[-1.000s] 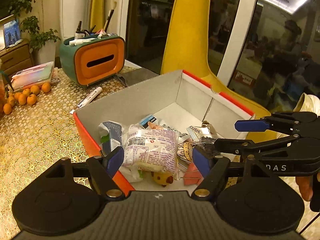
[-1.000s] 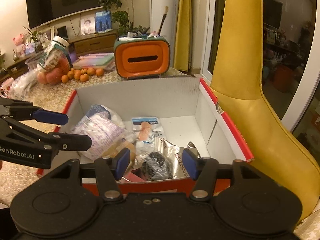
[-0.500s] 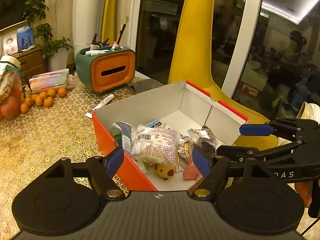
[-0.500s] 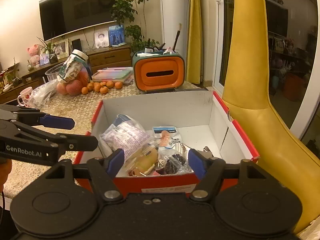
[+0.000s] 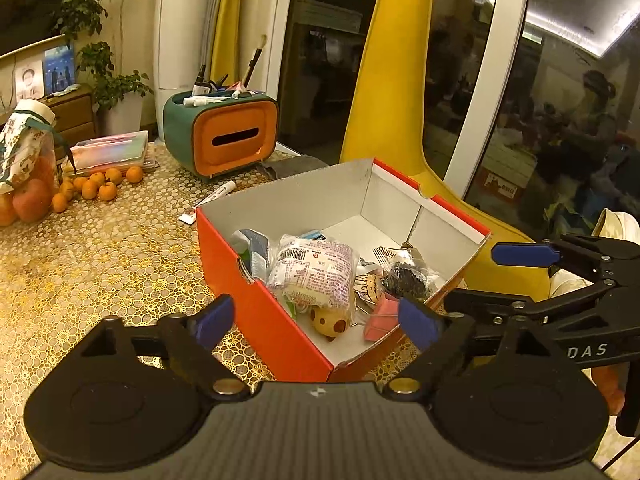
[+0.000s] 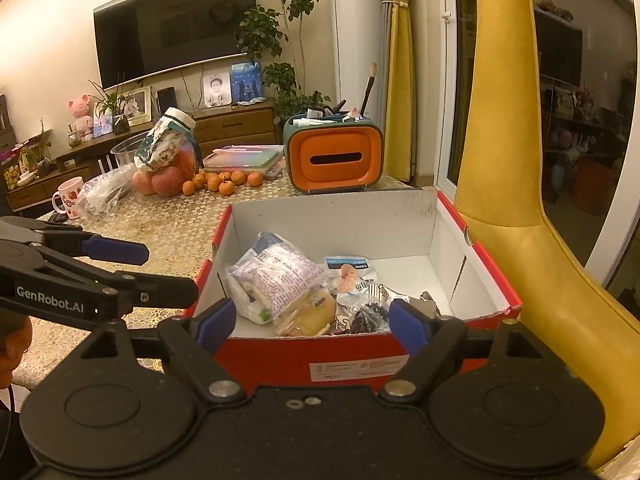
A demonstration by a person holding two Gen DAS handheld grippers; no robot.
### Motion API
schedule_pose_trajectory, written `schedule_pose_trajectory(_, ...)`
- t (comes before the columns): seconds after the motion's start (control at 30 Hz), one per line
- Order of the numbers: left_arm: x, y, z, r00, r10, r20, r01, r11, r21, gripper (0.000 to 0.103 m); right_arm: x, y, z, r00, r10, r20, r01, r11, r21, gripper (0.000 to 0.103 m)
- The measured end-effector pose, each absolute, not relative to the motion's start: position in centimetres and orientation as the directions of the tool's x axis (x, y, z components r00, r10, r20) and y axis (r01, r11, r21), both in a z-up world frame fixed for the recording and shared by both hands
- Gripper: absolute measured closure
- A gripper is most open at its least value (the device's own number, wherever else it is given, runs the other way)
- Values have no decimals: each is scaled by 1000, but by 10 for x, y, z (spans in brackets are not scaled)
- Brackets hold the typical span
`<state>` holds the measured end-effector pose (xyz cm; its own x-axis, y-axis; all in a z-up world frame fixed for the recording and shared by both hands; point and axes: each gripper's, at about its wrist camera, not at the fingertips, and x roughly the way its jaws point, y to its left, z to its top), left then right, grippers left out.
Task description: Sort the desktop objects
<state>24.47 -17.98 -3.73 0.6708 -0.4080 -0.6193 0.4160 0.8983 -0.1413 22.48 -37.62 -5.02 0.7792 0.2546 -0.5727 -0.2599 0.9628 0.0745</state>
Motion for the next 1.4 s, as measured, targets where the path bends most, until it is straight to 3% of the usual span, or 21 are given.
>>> schedule_pose_trajectory(0.07,242,-177,-36,676,-409,-613,414,899,-144,2,221,-377,-49,784,250,-568,-256,964,71,16)
schedule_pose_trajectory(0.2,236,-174,-34,682,-406,-608,413,900,-138,2,213,-381,-47,790,246,-562,-250,966,72,15)
schedule_pose_trajectory(0.33,226,-170,-31,697,-396,-598,405,905,-127,2,204,-384,-44,803,245,-543,-242,967,77,2)
schedule_pose_trajectory(0.43,219,-168,-30,696,-401,-596,413,902,-124,0,197,-384,-40,808,258,-530,-249,964,88,1)
schedule_pose_trajectory(0.77,205,-161,-30,694,-384,-609,406,907,-109,0,180,-369,-35,820,257,-510,-271,961,49,1)
schedule_pose_trajectory(1.4,193,-151,-34,688,-336,-643,369,925,-89,0,174,-371,-43,806,247,-538,-215,969,122,1)
